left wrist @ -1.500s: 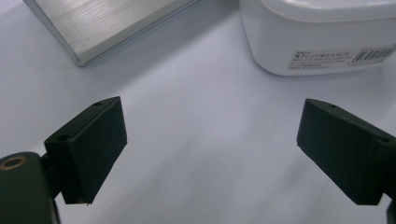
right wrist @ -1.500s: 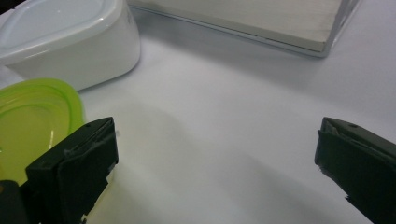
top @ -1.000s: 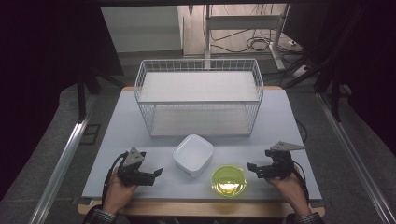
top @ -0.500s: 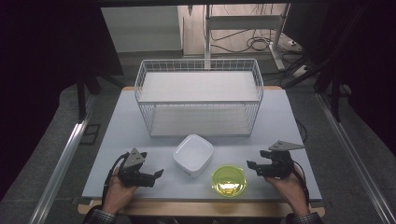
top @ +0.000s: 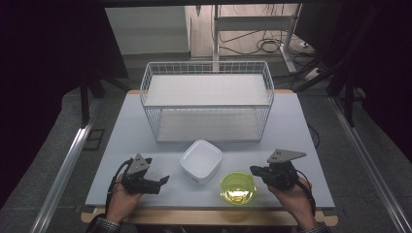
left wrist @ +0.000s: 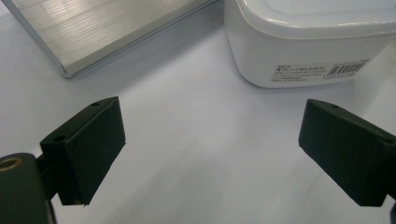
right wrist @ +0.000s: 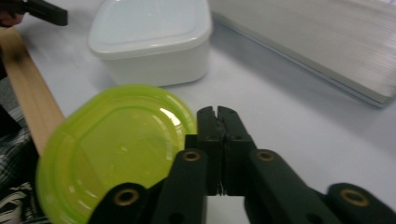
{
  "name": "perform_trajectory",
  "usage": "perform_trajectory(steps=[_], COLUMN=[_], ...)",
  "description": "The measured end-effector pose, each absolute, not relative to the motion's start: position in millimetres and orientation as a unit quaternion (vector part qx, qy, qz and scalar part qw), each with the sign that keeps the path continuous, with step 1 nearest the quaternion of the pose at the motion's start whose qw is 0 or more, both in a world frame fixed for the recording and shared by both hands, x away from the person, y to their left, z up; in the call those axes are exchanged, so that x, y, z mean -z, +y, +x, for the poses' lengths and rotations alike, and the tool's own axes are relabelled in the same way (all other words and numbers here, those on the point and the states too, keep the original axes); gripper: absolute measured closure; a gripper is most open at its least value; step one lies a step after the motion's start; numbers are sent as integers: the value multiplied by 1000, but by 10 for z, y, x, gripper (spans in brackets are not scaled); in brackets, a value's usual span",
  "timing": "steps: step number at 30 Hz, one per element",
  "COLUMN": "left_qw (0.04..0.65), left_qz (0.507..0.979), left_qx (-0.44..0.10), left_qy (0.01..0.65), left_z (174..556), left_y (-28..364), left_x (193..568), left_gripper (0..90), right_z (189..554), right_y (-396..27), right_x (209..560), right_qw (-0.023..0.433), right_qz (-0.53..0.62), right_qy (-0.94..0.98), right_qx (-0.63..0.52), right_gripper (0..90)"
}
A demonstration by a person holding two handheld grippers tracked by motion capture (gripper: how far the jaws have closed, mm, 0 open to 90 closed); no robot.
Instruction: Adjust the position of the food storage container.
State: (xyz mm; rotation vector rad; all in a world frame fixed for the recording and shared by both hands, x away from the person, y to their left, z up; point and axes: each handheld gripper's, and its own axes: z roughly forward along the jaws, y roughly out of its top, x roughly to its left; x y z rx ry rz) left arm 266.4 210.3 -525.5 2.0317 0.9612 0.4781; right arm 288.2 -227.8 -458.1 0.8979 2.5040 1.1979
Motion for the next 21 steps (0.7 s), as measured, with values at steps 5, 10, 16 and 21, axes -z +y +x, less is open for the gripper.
perform_trajectory(steps=[5,10,16,21], left_qw=[408,407,407,407], left_qz=[807,808,809,809], left_qx=[-190,-188,-188,-188], left_qy=[381,381,380,381], left_z=[2664,2667,2669,2671], left_y=[2101,2102,2098,2097], left_x=[5256,5260,5262,5264], left_gripper=[70,70,70,70], right_z=[2762,2691,2594,2549], right_y=[-2009,-1831,-1630,-1469], right_x=[4575,4617,4629,4678], right_qw=[94,86,67,57], right_qz=[263,236,216,205], right_qy=[869,880,883,891], right_qx=[-408,-404,-410,-402], right_gripper=[900,900,899,899])
